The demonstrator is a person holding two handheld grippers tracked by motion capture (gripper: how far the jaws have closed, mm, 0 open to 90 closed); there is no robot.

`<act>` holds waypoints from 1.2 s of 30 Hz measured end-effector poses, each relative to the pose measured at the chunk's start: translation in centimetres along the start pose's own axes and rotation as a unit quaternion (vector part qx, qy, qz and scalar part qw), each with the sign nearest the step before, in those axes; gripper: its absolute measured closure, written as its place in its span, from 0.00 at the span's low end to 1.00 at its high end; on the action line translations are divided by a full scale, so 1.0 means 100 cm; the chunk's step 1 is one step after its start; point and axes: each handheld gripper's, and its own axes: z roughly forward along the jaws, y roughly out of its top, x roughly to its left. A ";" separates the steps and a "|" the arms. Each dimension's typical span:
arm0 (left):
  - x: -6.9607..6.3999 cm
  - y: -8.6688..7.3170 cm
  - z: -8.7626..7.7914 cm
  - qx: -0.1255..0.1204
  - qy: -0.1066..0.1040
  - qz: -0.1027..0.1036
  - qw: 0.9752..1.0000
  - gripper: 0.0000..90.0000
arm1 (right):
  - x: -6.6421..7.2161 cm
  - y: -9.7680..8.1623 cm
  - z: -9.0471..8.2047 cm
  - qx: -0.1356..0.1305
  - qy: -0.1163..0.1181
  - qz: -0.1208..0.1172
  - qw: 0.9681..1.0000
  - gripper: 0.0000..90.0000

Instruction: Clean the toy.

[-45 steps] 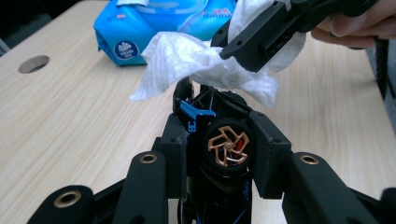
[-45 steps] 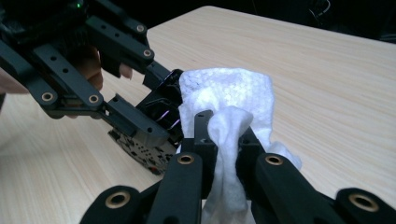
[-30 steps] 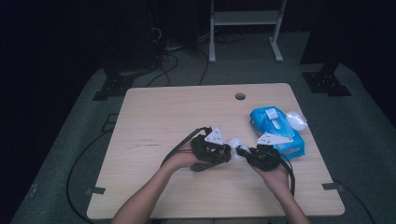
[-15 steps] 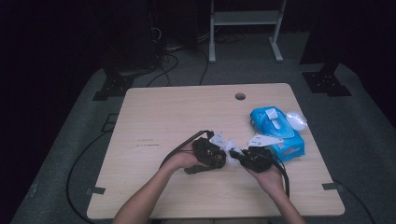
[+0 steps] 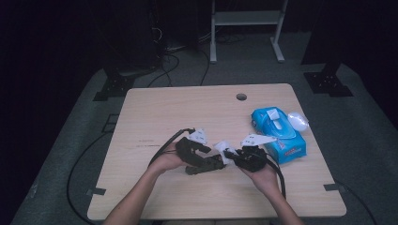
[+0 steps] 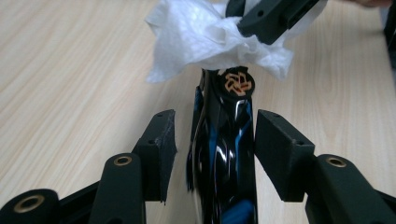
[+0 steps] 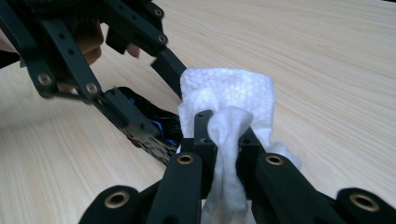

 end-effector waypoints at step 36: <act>-0.017 -0.043 -0.010 -0.041 0.002 -0.042 0.998 0.27 | 0.026 -0.019 -0.005 0.038 0.016 -0.047 0.998 0.93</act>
